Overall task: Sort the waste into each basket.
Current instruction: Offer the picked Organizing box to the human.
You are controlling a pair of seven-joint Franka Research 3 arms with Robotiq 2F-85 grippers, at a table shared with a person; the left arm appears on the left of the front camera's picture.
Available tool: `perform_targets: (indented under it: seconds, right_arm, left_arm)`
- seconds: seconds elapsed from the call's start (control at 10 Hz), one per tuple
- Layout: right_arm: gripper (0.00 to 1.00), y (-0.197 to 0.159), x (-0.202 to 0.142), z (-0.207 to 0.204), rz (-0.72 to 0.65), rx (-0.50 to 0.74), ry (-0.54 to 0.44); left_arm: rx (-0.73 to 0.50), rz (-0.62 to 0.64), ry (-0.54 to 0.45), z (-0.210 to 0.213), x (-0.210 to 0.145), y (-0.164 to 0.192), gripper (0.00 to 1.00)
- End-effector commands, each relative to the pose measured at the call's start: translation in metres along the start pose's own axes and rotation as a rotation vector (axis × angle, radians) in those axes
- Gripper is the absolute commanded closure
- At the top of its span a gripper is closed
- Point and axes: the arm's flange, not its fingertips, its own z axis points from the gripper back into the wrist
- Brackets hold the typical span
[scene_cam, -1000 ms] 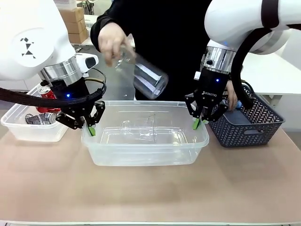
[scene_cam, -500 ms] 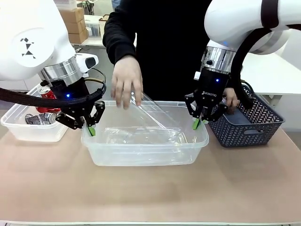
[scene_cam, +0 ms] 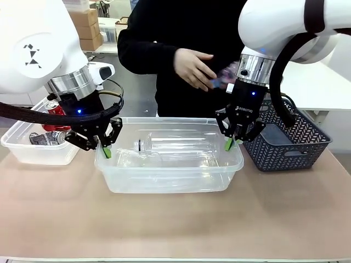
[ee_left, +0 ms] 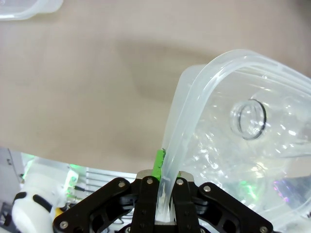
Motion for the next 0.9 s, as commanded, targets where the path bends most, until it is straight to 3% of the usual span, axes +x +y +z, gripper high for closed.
perform_targets:
  seconds: [0.0, 0.8]
  right_arm:
    - [1.0, -0.0038, 0.0003, 0.0032, -0.027, 0.018, -0.002]
    - [1.0, -0.0038, 0.0003, 0.0032, -0.027, 0.018, -0.002]
  left_arm:
    - [-0.007, 0.026, -0.016, 0.004, 0.0032, 0.0079, 1.0]
    - [-0.007, 0.026, -0.016, 0.004, 0.0032, 0.0079, 1.0]
